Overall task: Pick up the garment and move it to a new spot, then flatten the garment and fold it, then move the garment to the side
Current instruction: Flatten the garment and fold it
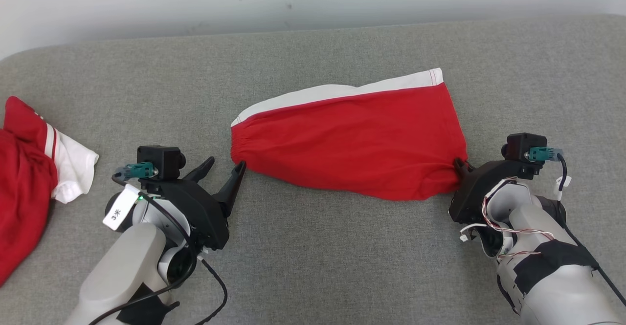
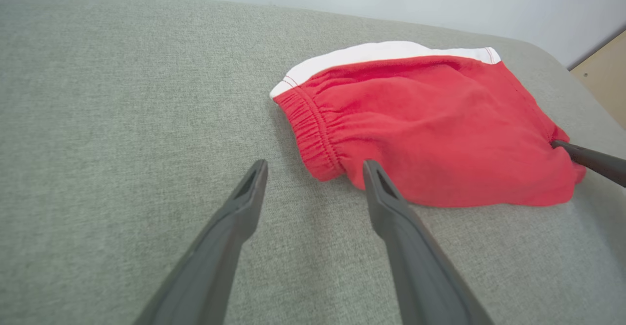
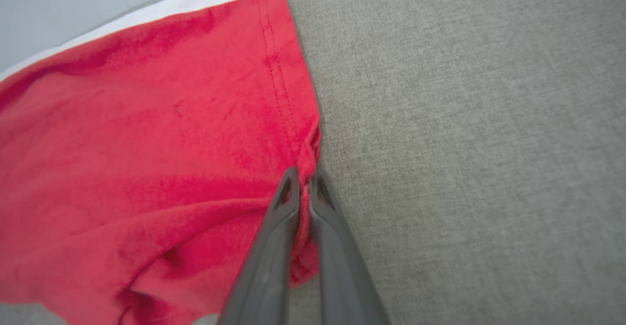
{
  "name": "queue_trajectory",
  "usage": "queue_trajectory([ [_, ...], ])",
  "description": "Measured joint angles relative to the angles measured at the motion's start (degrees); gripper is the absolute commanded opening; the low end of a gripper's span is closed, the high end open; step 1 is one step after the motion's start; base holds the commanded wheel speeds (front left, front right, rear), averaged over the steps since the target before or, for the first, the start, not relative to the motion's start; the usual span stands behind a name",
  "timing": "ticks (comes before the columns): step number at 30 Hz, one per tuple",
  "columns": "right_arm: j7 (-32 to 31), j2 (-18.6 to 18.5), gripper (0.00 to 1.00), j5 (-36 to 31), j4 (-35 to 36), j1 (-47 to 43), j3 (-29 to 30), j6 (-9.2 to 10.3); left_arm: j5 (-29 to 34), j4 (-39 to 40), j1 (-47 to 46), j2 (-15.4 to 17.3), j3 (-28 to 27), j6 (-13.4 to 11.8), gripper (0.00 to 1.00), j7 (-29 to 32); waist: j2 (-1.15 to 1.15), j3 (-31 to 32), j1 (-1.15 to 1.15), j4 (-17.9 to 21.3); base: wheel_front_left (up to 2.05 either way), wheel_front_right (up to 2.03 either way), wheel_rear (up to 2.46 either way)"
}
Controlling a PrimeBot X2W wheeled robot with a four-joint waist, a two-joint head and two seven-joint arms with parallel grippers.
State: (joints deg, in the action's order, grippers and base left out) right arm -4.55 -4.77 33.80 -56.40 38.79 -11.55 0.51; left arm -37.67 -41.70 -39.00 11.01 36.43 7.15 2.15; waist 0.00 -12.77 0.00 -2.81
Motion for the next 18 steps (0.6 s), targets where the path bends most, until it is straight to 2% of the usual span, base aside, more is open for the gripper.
queue_trajectory([
  [18, 0.0, 0.5, 0.00, 0.0, 0.1, 0.4, -1.4, -0.52, -1.4, -1.8, -1.9, -0.1, 2.1, 0.0, 1.00, 0.1, 0.00, -1.9, 0.00, 1.7, 0.00, 0.00, 0.00],
])
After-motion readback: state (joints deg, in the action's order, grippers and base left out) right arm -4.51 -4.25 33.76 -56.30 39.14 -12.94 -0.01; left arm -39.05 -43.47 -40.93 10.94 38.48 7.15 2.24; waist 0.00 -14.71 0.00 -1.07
